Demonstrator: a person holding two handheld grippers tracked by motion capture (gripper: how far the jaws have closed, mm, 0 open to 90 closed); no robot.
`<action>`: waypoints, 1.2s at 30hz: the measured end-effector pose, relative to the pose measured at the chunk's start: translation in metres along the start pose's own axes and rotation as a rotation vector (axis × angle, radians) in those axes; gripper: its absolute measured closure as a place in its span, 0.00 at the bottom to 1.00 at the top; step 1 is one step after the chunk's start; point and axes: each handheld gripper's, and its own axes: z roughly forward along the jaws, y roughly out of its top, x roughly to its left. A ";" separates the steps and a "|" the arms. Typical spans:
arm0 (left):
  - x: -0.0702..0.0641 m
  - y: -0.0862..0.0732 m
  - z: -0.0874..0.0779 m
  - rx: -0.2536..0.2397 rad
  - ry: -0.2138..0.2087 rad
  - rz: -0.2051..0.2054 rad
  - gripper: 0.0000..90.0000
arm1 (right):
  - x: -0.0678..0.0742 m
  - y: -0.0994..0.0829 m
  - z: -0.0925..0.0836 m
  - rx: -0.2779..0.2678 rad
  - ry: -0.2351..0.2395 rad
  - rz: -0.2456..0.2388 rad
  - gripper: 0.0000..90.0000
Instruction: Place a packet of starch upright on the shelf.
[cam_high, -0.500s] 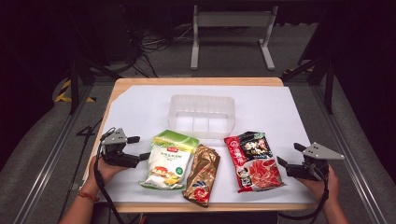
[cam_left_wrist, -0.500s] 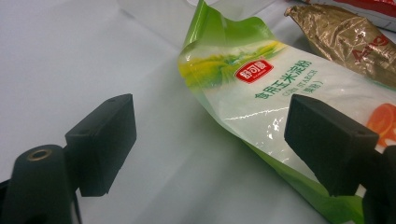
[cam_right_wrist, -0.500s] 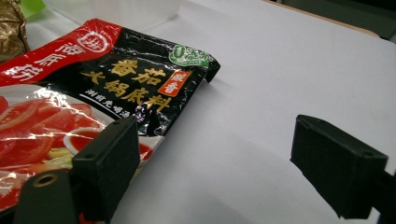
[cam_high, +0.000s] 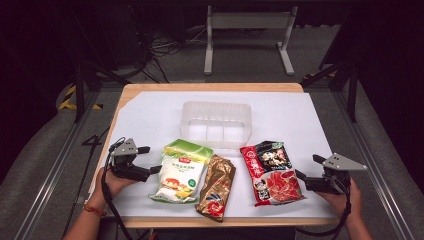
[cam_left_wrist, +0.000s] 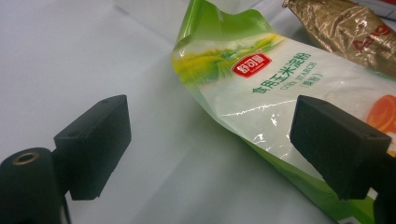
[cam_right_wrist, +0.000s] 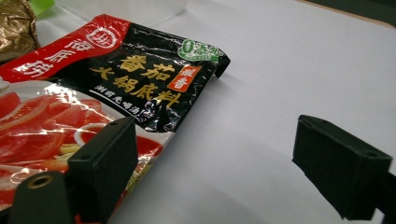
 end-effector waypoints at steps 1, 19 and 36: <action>0.000 0.000 -0.001 -0.011 -0.009 -0.005 0.15 | 0.000 0.000 0.001 0.001 0.006 0.002 0.18; -0.003 0.026 0.002 -0.094 -0.183 -0.043 0.15 | 0.003 0.001 0.003 0.012 0.020 -0.005 0.16; 0.011 0.028 0.041 0.154 -0.214 -0.127 0.13 | 0.005 0.000 0.006 0.027 0.019 -0.011 0.16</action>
